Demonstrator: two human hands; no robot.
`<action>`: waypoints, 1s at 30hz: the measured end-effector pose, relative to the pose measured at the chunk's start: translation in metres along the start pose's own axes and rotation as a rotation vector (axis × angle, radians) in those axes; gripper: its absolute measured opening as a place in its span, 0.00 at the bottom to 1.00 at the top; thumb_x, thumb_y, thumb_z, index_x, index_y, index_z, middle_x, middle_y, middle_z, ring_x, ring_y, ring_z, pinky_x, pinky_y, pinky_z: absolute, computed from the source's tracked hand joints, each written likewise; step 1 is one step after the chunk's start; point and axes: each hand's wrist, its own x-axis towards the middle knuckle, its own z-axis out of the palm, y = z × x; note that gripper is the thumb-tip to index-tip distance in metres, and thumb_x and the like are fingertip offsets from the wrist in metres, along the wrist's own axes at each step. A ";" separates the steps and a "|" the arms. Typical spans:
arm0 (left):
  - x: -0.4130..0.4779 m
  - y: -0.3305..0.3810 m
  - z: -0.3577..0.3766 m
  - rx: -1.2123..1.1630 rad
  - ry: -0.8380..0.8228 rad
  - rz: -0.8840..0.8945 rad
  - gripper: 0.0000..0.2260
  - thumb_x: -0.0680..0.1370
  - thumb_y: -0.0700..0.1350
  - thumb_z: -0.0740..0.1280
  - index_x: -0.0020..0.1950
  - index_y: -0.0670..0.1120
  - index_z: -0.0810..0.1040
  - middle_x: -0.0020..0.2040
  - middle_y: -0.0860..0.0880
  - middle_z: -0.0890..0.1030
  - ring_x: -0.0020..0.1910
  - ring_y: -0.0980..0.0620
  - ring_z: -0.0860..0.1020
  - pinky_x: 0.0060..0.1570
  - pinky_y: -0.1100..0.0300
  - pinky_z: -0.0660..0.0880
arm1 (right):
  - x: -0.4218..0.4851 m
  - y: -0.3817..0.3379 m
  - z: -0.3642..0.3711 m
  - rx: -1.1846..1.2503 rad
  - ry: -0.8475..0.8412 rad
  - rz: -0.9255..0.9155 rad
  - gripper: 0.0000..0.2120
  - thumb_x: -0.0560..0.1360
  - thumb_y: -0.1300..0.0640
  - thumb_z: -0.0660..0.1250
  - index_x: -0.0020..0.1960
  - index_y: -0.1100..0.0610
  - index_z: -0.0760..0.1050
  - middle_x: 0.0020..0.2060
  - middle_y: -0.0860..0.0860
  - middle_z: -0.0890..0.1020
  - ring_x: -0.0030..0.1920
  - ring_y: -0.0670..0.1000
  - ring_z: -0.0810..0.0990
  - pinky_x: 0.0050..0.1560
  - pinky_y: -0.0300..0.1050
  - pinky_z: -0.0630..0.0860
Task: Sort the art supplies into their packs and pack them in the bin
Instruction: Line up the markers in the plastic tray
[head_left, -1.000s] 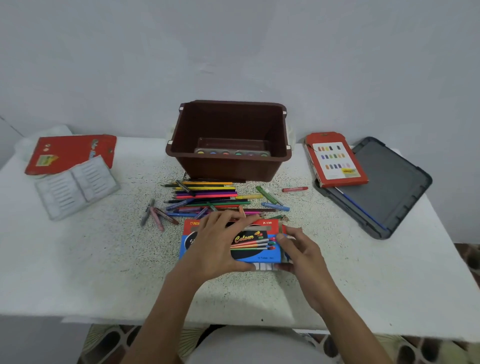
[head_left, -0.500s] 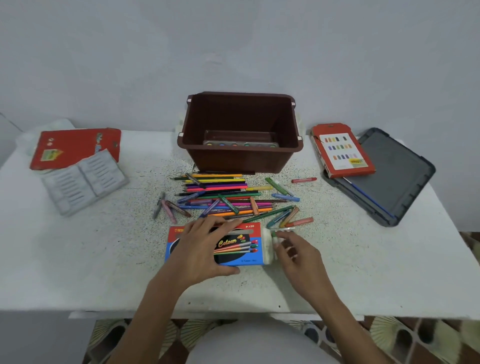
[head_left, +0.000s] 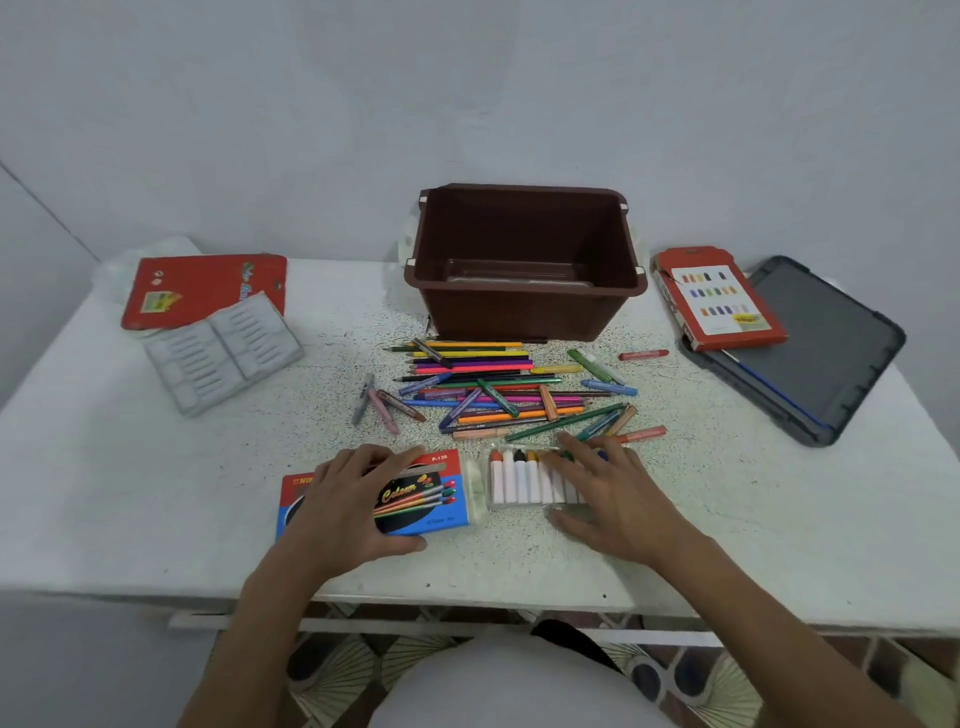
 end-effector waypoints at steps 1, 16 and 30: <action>-0.001 -0.003 0.001 -0.002 -0.011 -0.007 0.46 0.62 0.77 0.62 0.76 0.61 0.59 0.64 0.53 0.71 0.61 0.52 0.68 0.63 0.51 0.66 | 0.001 0.000 0.000 -0.005 0.006 0.002 0.30 0.73 0.35 0.60 0.71 0.49 0.69 0.67 0.52 0.75 0.58 0.58 0.74 0.52 0.57 0.76; 0.013 -0.005 0.014 -0.043 -0.085 -0.005 0.50 0.57 0.81 0.60 0.76 0.63 0.57 0.67 0.54 0.67 0.65 0.52 0.65 0.66 0.51 0.62 | -0.018 0.026 -0.011 0.112 -0.075 0.016 0.31 0.73 0.32 0.60 0.72 0.46 0.67 0.59 0.49 0.72 0.58 0.49 0.69 0.54 0.47 0.74; 0.036 0.016 0.020 -0.009 -0.125 0.139 0.47 0.62 0.75 0.67 0.77 0.63 0.54 0.69 0.56 0.64 0.69 0.55 0.60 0.70 0.53 0.56 | -0.016 0.019 -0.011 0.099 -0.115 -0.031 0.30 0.74 0.33 0.59 0.74 0.41 0.64 0.62 0.48 0.72 0.60 0.50 0.69 0.57 0.49 0.72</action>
